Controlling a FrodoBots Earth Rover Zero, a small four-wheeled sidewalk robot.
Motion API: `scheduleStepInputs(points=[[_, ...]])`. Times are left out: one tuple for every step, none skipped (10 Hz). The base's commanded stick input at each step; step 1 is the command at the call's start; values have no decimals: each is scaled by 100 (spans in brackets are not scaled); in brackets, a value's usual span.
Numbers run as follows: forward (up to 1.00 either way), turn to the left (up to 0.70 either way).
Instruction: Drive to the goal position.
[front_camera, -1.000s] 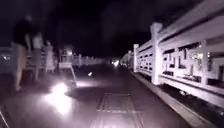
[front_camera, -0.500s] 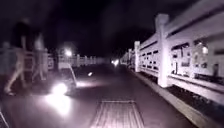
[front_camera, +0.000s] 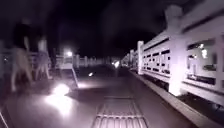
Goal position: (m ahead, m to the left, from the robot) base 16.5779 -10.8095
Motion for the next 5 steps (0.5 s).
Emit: scheduleStepInputs(points=[[70,0],[70,0],[70,0],[70,0],[70,0]])
